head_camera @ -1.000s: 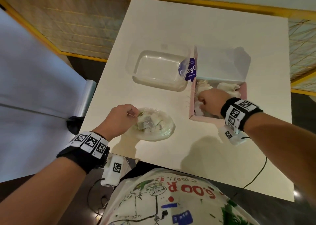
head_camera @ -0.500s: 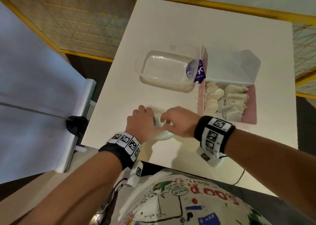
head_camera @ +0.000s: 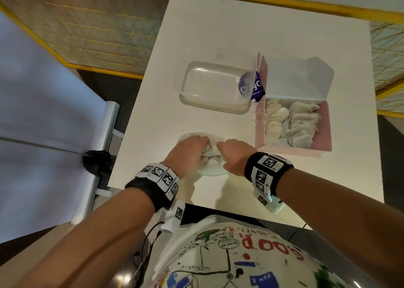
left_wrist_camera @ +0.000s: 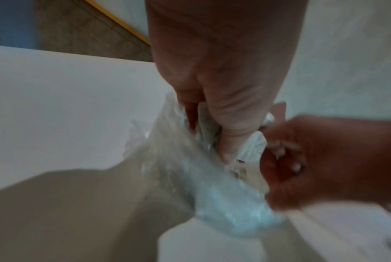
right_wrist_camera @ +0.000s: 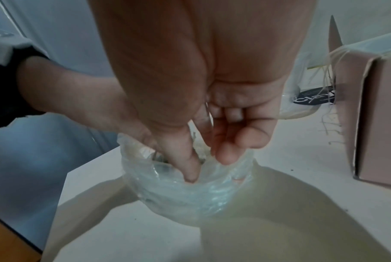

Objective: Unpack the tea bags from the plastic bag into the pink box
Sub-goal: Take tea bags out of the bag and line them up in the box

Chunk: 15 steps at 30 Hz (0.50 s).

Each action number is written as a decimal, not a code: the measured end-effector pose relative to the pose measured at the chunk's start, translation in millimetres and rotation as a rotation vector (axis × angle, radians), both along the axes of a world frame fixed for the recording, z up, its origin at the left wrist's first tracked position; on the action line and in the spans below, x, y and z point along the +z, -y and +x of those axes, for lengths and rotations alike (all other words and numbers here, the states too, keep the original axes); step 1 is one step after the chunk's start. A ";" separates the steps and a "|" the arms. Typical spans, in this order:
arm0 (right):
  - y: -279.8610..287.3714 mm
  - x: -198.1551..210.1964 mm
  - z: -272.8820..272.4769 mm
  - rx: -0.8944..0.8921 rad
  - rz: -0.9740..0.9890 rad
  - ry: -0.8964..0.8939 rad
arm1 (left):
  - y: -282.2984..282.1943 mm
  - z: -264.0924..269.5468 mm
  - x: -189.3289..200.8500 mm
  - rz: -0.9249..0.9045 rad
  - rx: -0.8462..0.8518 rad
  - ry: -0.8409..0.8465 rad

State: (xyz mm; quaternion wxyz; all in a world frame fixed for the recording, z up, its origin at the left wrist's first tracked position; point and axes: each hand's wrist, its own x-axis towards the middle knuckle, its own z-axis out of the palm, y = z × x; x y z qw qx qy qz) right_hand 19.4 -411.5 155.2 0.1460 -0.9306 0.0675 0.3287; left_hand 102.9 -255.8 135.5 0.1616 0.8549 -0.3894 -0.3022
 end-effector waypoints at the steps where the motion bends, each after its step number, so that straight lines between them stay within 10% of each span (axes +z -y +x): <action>1: -0.5 -1.0 0.3 -0.010 0.003 0.001 | -3.3 5.3 5.6 -0.066 0.103 -0.076; 8: 8.6 18.5 3.5 -0.190 0.166 0.084 | -14.9 33.9 50.6 -0.383 0.530 -0.698; 15: 1.4 67.1 21.4 -0.831 1.127 0.076 | -7.1 33.5 80.5 -0.584 0.630 -0.978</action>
